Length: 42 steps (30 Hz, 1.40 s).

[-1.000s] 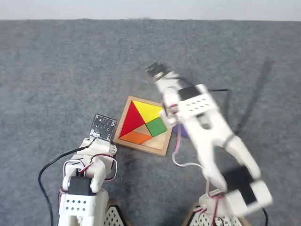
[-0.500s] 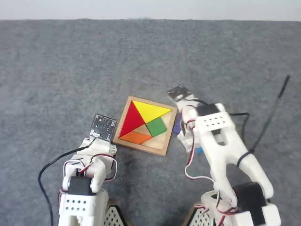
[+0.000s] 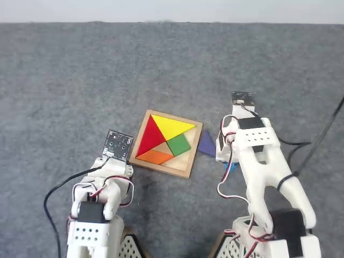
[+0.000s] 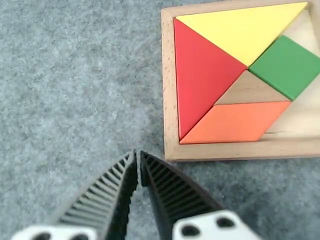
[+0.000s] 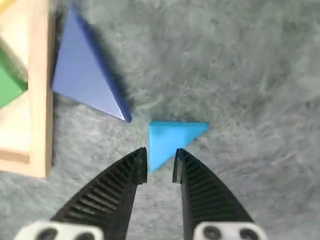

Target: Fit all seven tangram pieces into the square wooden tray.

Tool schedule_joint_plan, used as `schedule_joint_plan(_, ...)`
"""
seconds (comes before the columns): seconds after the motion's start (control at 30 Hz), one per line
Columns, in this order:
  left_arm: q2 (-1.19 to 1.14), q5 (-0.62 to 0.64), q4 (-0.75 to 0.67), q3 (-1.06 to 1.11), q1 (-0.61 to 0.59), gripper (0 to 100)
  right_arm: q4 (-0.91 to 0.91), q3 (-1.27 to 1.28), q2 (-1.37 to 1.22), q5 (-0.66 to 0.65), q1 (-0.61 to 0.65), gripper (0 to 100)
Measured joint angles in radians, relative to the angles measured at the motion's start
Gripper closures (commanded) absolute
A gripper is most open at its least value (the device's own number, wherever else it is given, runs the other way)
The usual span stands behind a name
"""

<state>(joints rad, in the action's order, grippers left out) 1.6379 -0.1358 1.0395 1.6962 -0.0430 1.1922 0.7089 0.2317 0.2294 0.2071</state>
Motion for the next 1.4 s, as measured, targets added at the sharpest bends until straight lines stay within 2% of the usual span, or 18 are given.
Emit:
schedule_joint_plan(0.07, 0.000, 0.000, 0.000, 0.000, 0.000, 99, -0.002, 0.000, 0.000, 0.026, 0.000, 69.0)
schedule_joint_plan(0.13, 0.000, 0.000, 0.000, 0.000, 0.000, 99, -0.002, 0.003, 0.000, 0.052, 0.000, 65.9)
schedule_joint_plan(0.3, 0.000, 0.000, 0.000, 0.000, 0.000, 99, -0.021, 0.066, 0.000, 0.201, 0.035, 66.5)
schedule_joint_plan(0.47, 0.000, 0.000, 0.000, 0.000, 0.000, 99, -0.080, 0.074, 0.000, 0.264, 0.101, 76.0)
schedule_joint_plan(1.07, 0.000, 0.000, 0.000, 0.000, 0.000, 99, -0.167, 0.074, 0.000, 0.325, 0.057, 77.5)
schedule_joint_plan(1.4, 0.000, 0.000, 0.000, 0.000, 0.000, 99, -0.190, 0.054, -0.164, 0.336, 0.057, 77.7)
